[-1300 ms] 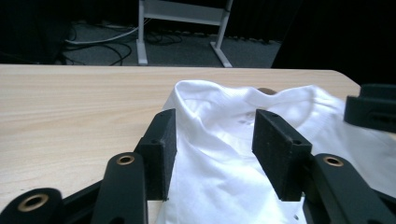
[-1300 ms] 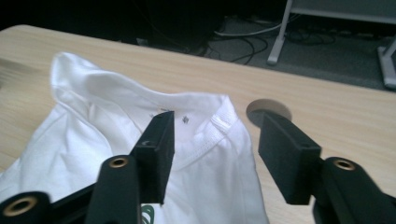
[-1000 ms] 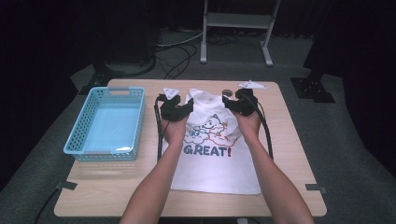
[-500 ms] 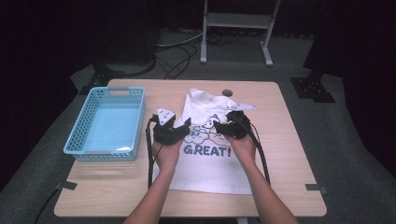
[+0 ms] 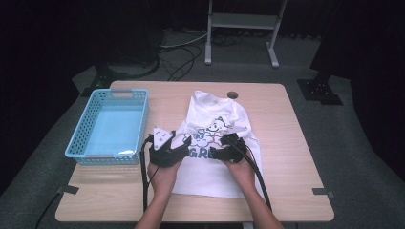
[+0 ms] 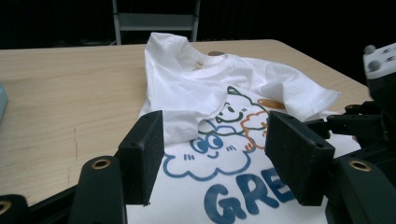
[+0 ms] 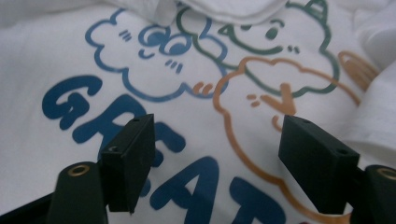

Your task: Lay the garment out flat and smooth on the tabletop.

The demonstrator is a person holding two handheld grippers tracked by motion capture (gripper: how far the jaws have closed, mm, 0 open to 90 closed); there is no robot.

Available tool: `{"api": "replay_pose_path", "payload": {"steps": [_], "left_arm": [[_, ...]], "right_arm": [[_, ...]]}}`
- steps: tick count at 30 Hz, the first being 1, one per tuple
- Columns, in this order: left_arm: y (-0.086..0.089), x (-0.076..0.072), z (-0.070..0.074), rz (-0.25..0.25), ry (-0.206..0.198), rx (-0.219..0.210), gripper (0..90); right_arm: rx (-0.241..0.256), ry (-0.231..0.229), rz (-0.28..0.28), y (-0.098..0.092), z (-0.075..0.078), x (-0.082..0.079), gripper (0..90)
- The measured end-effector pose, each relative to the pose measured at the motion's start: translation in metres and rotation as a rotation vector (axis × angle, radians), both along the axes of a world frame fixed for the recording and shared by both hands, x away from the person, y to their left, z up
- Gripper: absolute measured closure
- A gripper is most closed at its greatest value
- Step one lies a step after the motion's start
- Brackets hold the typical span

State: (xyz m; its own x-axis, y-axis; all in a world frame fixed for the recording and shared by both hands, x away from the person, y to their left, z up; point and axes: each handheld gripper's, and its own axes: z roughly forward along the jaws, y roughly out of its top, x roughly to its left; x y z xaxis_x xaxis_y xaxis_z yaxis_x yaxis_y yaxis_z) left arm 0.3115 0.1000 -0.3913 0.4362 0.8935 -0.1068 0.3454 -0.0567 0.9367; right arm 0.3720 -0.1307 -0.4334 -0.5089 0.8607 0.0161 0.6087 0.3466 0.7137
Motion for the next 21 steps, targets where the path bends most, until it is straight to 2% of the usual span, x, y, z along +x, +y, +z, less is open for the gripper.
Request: {"api": "replay_pose_path", "payload": {"steps": [2, 4, 7, 13, 21], "left_arm": [[0.001, -0.004, -0.001, -0.005, 0.000, 0.003, 36.6], [0.003, -0.008, -0.003, -0.006, -0.002, 0.007, 36.4], [0.004, -0.013, -0.005, -0.007, 0.004, -0.002, 35.8], [0.007, -0.023, -0.006, -0.021, -0.009, 0.009, 35.4], [0.007, -0.031, -0.008, -0.033, -0.023, 0.005, 33.7]], "right_arm": [[-0.012, 0.014, 0.002, 0.002, -0.005, -0.002, 25.2], [-0.002, -0.006, -0.001, 0.002, -0.006, -0.006, 25.4], [-0.009, 0.002, 0.009, 0.002, -0.006, -0.008, 25.4], [-0.019, 0.008, 0.053, -0.001, -0.005, -0.013, 26.1], [-0.020, 0.010, 0.068, -0.006, -0.005, -0.027, 26.1]]}}
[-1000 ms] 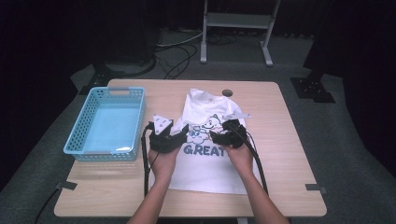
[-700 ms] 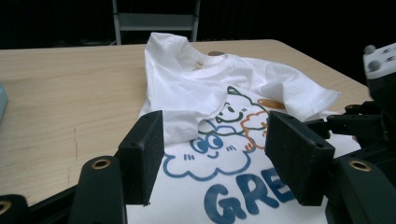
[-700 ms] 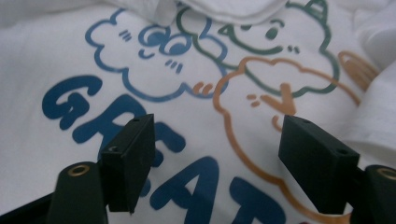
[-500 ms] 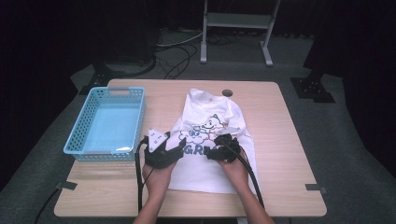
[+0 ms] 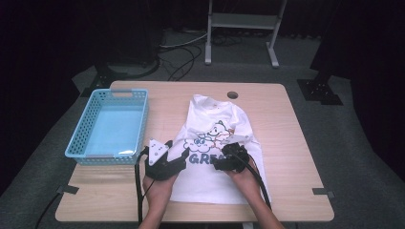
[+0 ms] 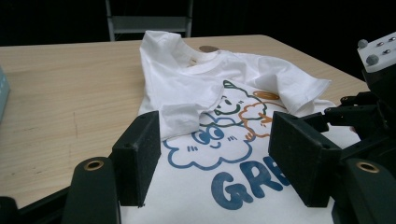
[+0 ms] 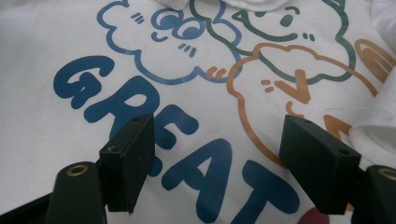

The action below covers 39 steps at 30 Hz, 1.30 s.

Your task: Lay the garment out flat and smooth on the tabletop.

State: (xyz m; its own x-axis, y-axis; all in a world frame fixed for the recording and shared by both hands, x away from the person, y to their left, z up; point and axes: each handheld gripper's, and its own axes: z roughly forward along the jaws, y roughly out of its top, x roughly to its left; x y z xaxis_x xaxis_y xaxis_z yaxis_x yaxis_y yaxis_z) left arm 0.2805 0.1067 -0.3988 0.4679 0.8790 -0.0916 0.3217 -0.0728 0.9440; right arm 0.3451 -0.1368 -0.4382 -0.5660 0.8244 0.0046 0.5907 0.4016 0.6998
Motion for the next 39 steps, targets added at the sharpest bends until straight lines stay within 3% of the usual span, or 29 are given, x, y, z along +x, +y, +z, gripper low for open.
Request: {"api": "replay_pose_path", "payload": {"steps": [5, 14, 18, 23, 29, 33, 39], "left_arm": [[-0.005, -0.007, -0.002, -0.032, -0.012, 0.013, 33.8], [-0.007, -0.023, -0.008, -0.072, -0.033, 0.020, 31.7], [-0.004, -0.029, -0.011, -0.085, -0.048, 0.021, 31.3], [0.001, -0.033, -0.013, -0.092, -0.063, 0.013, 30.5], [0.004, -0.036, -0.013, -0.107, -0.088, 0.026, 29.9], [0.005, -0.037, -0.014, -0.115, -0.096, 0.028, 28.4], [0.006, -0.041, -0.016, -0.129, -0.096, 0.012, 28.1]], "right_arm": [[0.005, -0.002, 0.004, -0.002, -0.001, -0.012, 26.1], [-0.001, -0.019, 0.066, -0.009, -0.001, -0.031, 25.3], [0.031, -0.077, 0.067, -0.021, 0.005, -0.039, 22.3], [0.101, -0.153, 0.005, -0.052, 0.016, -0.044, 22.1], [0.132, -0.236, -0.085, -0.084, 0.027, -0.043, 21.6], [0.160, -0.235, -0.134, -0.099, 0.030, -0.035, 22.4], [0.243, -0.164, -0.184, -0.111, 0.025, -0.018, 33.9]]}}
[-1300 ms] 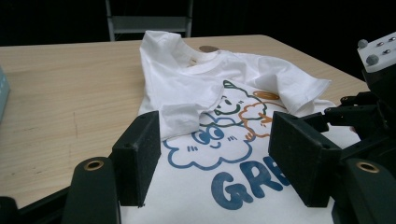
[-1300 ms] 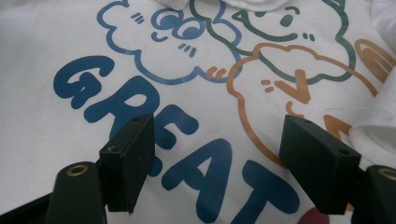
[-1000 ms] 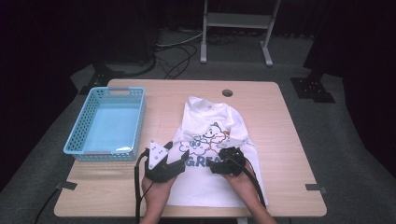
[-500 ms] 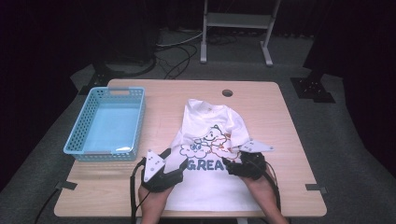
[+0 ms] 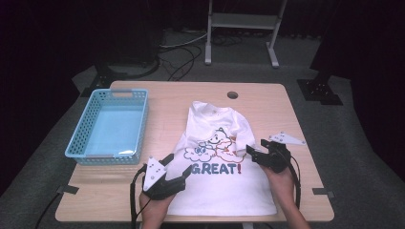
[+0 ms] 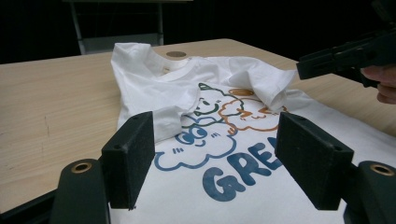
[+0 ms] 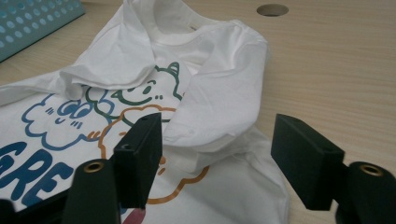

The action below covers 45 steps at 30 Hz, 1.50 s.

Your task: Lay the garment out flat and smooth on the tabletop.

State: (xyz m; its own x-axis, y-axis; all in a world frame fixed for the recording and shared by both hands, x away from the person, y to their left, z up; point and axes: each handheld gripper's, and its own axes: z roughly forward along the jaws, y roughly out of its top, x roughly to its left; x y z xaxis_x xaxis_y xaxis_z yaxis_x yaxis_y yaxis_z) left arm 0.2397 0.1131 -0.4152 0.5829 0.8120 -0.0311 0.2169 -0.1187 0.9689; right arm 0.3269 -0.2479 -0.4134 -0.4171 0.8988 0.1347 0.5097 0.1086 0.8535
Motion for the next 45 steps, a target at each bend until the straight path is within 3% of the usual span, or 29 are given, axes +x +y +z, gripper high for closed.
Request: {"api": "replay_pose_path", "payload": {"steps": [4, 11, 16, 19, 26, 35, 45], "left_arm": [[-0.001, -0.002, -0.001, -0.010, -0.011, 0.026, 28.2], [-0.001, -0.003, -0.001, -0.014, -0.015, 0.026, 28.1], [0.000, -0.003, 0.000, -0.012, -0.018, 0.025, 28.2], [0.000, -0.003, 0.001, -0.014, -0.021, 0.022, 28.2], [-0.001, -0.004, 0.001, -0.024, -0.021, 0.027, 28.3], [0.000, -0.004, 0.000, -0.020, -0.020, 0.025, 28.3], [0.002, -0.005, 0.002, -0.023, -0.026, 0.015, 28.3]], "right_arm": [[0.008, 0.027, -0.014, 0.000, -0.006, 0.010, 40.9], [0.017, 0.061, -0.015, 0.000, -0.013, 0.021, 56.3], [-0.018, 0.052, -0.007, 0.000, -0.014, 0.023, 78.0], [-0.051, 0.023, 0.007, 0.002, -0.012, 0.021, 86.5], [-0.089, 0.011, 0.031, 0.003, -0.005, 0.019, 88.0], [-0.132, -0.028, 0.069, 0.008, 0.023, 0.019, 88.2], [-0.140, -0.050, 0.082, 0.011, 0.045, 0.027, 88.3]]}}
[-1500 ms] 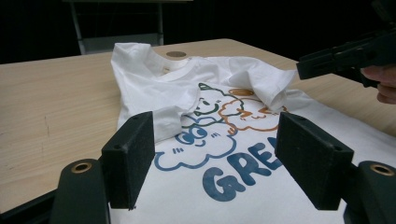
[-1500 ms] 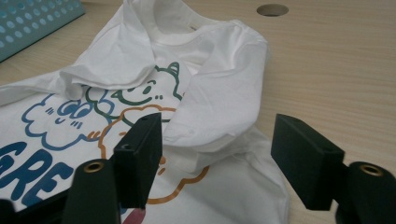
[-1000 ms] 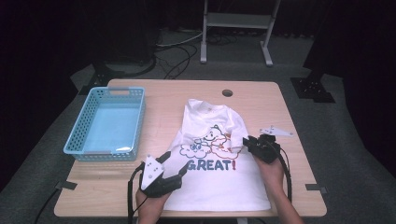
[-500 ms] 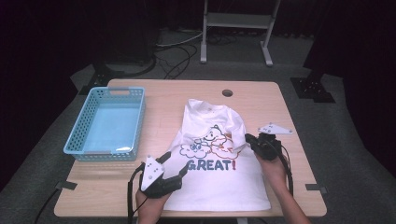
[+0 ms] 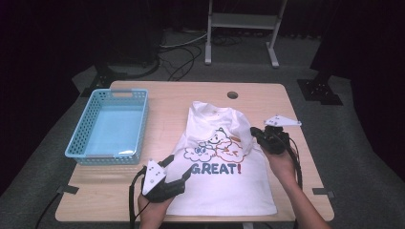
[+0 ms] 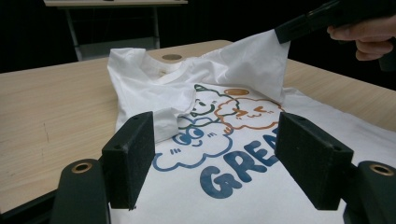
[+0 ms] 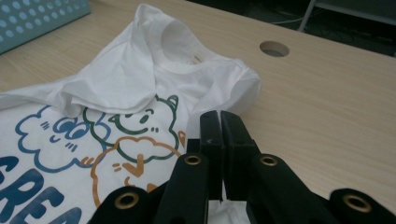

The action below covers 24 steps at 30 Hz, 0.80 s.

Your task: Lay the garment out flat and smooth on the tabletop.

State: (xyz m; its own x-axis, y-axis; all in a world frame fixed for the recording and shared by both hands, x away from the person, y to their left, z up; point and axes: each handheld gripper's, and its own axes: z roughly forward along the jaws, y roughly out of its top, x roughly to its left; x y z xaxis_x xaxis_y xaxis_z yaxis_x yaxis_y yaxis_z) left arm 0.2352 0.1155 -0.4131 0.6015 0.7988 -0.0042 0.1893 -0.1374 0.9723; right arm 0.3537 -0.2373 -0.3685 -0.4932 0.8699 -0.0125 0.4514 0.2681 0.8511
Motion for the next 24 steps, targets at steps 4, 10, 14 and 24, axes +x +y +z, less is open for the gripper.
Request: {"api": "replay_pose_path", "payload": {"steps": [4, 10, 14, 24], "left_arm": [[0.001, 0.000, 0.002, 0.002, -0.008, -0.009, 28.3], [0.005, 0.000, 0.004, 0.008, -0.011, -0.017, 28.3], [0.005, 0.000, 0.004, 0.009, -0.011, -0.014, 28.3], [0.008, 0.000, 0.004, 0.016, -0.011, -0.021, 28.3]], "right_arm": [[-0.016, -0.017, 0.004, 0.002, 0.013, 0.006, 88.3], [-0.051, -0.041, 0.003, 0.004, 0.033, 0.020, 88.3], [-0.067, -0.048, 0.001, 0.007, 0.043, 0.031, 88.3], [-0.118, -0.057, -0.041, 0.008, 0.056, 0.067, 88.3]]}}
